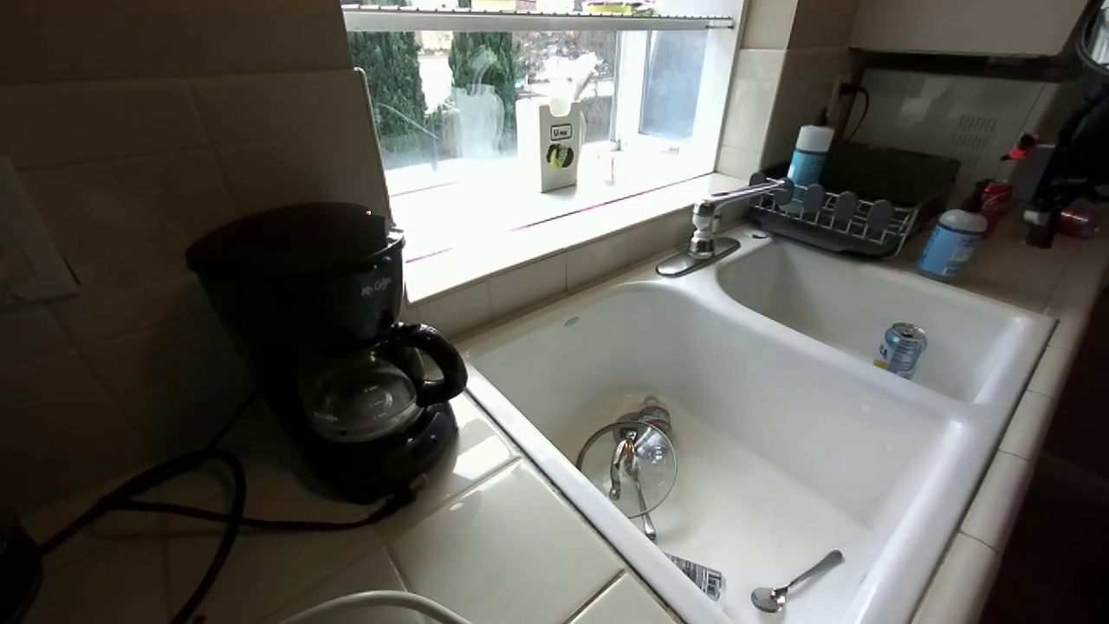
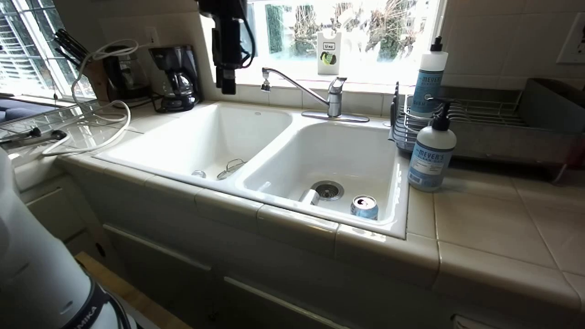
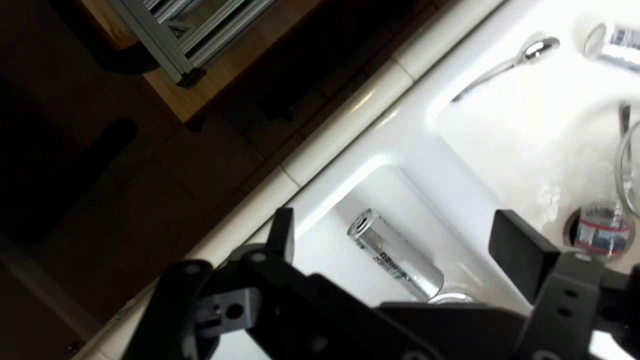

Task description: Push down on the bottle

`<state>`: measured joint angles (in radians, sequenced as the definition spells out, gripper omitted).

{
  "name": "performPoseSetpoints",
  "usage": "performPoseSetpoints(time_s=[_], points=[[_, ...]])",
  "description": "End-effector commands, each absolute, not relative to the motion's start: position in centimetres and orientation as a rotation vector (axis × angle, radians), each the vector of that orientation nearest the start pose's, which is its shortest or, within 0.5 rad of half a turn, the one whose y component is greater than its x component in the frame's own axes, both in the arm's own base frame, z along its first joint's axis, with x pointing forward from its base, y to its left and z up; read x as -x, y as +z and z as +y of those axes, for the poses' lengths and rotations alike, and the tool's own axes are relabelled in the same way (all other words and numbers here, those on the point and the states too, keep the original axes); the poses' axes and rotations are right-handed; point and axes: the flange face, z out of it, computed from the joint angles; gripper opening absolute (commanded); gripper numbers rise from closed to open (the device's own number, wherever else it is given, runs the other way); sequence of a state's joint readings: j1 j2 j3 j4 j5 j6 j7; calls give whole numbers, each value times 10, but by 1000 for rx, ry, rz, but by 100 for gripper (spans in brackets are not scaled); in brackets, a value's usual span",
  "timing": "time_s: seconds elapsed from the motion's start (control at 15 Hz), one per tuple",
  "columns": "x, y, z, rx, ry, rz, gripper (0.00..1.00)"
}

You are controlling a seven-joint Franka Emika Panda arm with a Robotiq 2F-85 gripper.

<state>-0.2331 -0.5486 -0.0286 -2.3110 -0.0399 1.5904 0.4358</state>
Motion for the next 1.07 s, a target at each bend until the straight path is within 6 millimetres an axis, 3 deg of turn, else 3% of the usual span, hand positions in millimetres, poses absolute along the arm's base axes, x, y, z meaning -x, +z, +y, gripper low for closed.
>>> performPoseSetpoints(time_s=[0.0,0.33,0.53,0.93,1.0], points=[[-375,555,-154,2837,155,1328,100],[-398,583,-219,2658,-137,1612,100],[-411,599,-249,2546,-344,1755,100],[-430,615,-296,2430,-787,1969,100],[-424,616,-285,2465,-700,1883,100]])
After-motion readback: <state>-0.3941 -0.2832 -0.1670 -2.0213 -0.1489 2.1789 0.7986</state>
